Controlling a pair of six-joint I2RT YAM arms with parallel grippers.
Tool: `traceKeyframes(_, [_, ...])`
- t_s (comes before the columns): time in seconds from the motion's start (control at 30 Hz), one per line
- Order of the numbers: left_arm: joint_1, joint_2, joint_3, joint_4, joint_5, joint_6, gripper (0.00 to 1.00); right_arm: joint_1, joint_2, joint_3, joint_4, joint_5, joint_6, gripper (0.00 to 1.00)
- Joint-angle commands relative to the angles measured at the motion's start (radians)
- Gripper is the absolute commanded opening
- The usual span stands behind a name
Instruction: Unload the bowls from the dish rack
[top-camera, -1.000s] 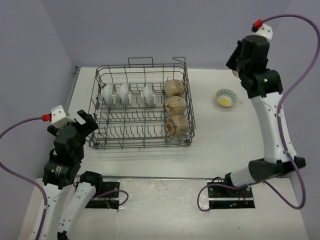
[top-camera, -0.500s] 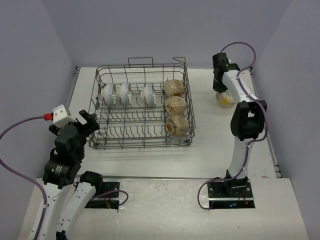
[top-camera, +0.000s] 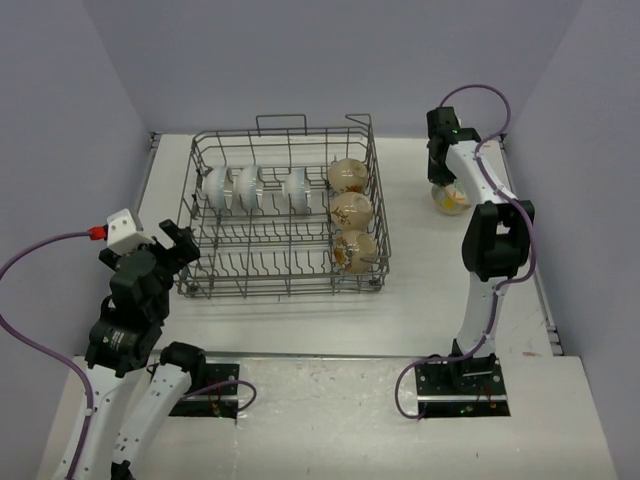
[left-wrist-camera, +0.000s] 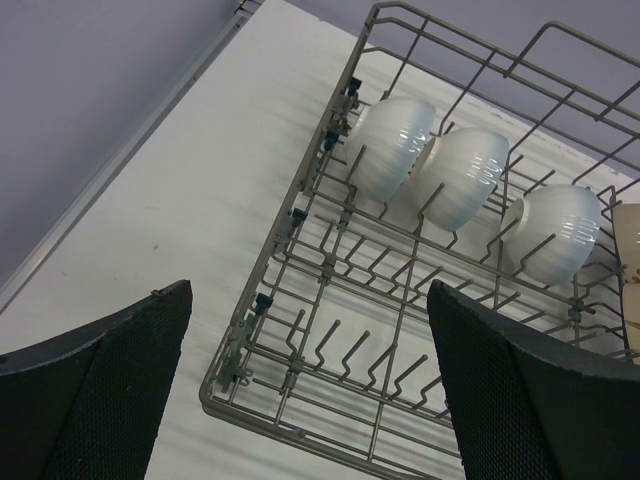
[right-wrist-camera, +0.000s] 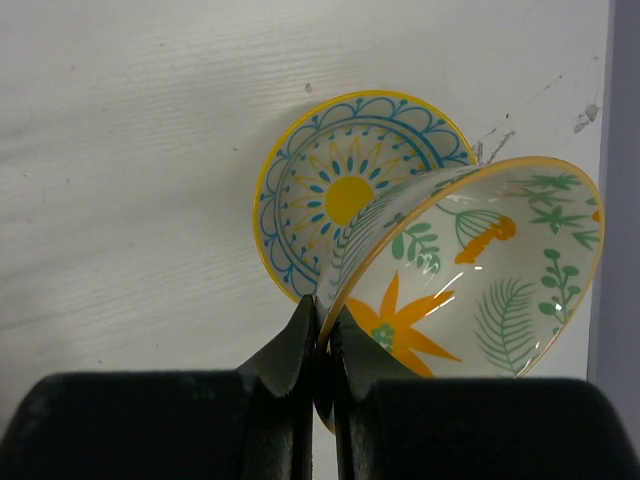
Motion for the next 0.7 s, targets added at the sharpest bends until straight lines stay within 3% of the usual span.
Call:
traceKeyframes(0.0, [-0.006,0.004,-0.001,0.037,0.002,0.018,1.00,-0.005,0.019,0.027,0.019,0.018,-0.025,0.03])
traceKeyframes(0.23, [-0.006,0.001,0.000,0.034,-0.002,0.017,1.00,-0.005,0.071,0.033,0.008,0.034,-0.017,0.02])
traceKeyframes(0.37, [-0.006,0.000,0.000,0.036,0.001,0.018,1.00,-0.005,0.082,0.036,0.007,0.037,-0.011,0.07])
traceKeyframes(0.5, [-0.006,0.000,0.002,0.036,-0.001,0.018,1.00,-0.005,0.085,0.039,0.004,0.051,-0.011,0.20])
traceKeyframes(0.53, [-0.006,0.000,0.000,0.036,-0.001,0.018,1.00,-0.005,0.087,0.043,0.002,0.054,-0.011,0.36])
traceKeyframes(0.6, [-0.006,0.000,0.000,0.036,-0.001,0.018,1.00,-0.005,0.091,0.050,-0.003,0.052,-0.011,0.38])
traceKeyframes(0.67, [-0.006,0.003,0.000,0.036,-0.002,0.018,1.00,-0.005,0.094,0.055,-0.009,0.057,-0.009,0.47])
